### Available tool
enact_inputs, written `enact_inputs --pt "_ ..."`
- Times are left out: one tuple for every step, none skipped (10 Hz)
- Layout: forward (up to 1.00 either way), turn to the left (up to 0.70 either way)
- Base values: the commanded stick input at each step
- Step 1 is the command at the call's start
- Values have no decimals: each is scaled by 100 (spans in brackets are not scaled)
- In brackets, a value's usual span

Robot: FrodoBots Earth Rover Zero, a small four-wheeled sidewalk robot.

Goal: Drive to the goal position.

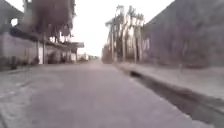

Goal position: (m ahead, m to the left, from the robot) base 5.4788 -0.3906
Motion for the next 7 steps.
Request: enact_inputs --pt "100 0" --pt "100 0" --pt "100 0" --pt "100 0" --pt "100 0" --pt "100 0" --pt "100 0"
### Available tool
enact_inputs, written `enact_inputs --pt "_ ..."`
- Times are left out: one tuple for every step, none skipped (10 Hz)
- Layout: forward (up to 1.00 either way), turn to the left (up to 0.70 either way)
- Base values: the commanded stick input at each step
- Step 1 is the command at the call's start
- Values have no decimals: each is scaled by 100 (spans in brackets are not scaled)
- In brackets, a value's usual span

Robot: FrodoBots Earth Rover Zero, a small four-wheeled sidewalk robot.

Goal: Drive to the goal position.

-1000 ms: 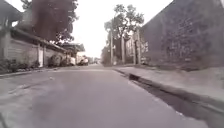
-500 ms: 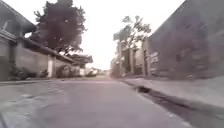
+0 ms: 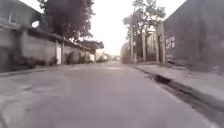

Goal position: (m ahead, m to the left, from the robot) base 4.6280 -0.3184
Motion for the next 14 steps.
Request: enact_inputs --pt "100 0" --pt "100 0" --pt "100 0" --pt "100 0" --pt "100 0" --pt "100 0" --pt "100 0" --pt "100 0" --pt "100 0" --pt "100 0" --pt "100 0" --pt "100 0" --pt "100 -36" --pt "100 -14"
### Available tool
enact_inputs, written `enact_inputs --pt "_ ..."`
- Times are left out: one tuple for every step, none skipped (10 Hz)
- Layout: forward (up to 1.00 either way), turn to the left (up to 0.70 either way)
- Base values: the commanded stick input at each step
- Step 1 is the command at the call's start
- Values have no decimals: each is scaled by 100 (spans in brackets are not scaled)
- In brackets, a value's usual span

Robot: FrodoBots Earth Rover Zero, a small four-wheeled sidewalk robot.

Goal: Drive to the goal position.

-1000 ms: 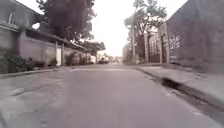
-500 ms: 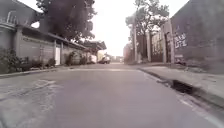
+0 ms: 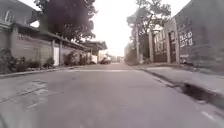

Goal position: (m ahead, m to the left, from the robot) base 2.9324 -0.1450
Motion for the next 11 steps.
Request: enact_inputs --pt "100 0" --pt "100 0" --pt "100 0" --pt "100 0" --pt "100 0" --pt "100 0" --pt "100 0" --pt "100 0" --pt "100 0" --pt "100 0" --pt "100 0"
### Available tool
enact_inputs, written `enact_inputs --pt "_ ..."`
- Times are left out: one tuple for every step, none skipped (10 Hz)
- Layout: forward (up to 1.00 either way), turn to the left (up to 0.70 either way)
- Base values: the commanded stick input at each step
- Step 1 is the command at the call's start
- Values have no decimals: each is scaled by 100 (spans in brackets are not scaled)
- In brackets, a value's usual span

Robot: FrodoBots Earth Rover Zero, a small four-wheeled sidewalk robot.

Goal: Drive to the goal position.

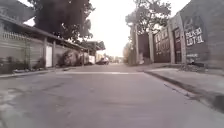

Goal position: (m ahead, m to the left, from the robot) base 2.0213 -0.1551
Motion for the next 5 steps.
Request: enact_inputs --pt "100 0" --pt "100 0" --pt "100 0" --pt "100 0" --pt "100 0"
